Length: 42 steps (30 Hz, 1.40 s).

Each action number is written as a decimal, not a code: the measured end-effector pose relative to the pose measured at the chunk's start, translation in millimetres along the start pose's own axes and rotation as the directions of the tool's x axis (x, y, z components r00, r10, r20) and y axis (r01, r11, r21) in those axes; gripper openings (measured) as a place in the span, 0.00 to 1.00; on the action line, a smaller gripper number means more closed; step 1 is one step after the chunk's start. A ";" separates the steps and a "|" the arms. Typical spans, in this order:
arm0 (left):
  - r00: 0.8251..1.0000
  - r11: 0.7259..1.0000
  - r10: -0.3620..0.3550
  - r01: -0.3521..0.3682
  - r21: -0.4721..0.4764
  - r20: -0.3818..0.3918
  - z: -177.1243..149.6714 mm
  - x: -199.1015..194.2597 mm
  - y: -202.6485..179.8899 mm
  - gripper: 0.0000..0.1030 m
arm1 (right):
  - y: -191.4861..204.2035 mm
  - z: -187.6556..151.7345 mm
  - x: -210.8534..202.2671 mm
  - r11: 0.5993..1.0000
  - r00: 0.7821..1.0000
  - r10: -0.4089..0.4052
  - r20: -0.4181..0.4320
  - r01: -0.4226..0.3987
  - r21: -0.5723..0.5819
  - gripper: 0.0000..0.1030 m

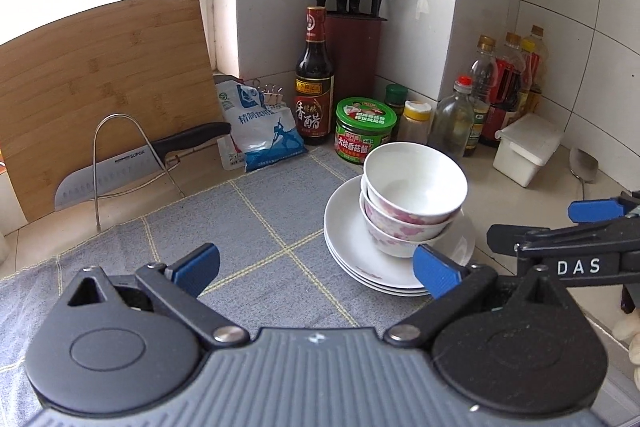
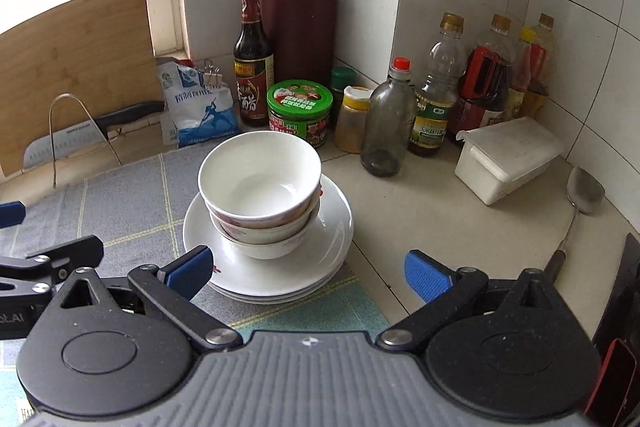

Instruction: Organize plates and bowls

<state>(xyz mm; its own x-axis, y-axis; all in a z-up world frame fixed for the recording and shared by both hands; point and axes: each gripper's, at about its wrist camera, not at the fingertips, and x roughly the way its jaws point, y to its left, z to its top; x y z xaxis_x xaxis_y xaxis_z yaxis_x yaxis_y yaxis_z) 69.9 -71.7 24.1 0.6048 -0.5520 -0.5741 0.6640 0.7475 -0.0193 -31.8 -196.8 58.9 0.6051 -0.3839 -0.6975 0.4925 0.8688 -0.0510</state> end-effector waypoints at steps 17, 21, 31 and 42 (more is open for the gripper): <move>1.000 0.999 0.026 -0.026 -0.044 0.002 5.2 2.9 2.0 0.99 | 6.4 5.8 8.5 1.000 1.000 0.022 -0.007 -0.022 0.002 1.00; 1.000 0.998 0.027 -0.027 -0.059 0.001 5.6 4.3 2.5 0.99 | 5.4 7.1 10.2 0.999 0.999 0.033 -0.006 -0.033 0.005 1.00; 0.999 0.998 0.033 -0.033 -0.062 0.001 7.1 4.5 -0.4 0.99 | 2.8 9.8 12.0 0.999 0.999 0.039 -0.006 -0.039 0.011 1.00; 1.000 0.997 0.024 -0.024 -0.067 -0.002 7.5 6.0 -4.9 0.99 | -1.4 7.5 8.6 1.000 1.000 0.026 -0.005 -0.026 0.016 1.00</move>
<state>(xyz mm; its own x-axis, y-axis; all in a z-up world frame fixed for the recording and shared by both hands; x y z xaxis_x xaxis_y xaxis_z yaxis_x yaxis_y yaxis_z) 73.6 -81.5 26.9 0.6199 -0.5331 -0.5758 0.6183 0.7836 -0.0599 -22.6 -203.6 58.4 0.6148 -0.3598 -0.7018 0.4867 0.8733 -0.0214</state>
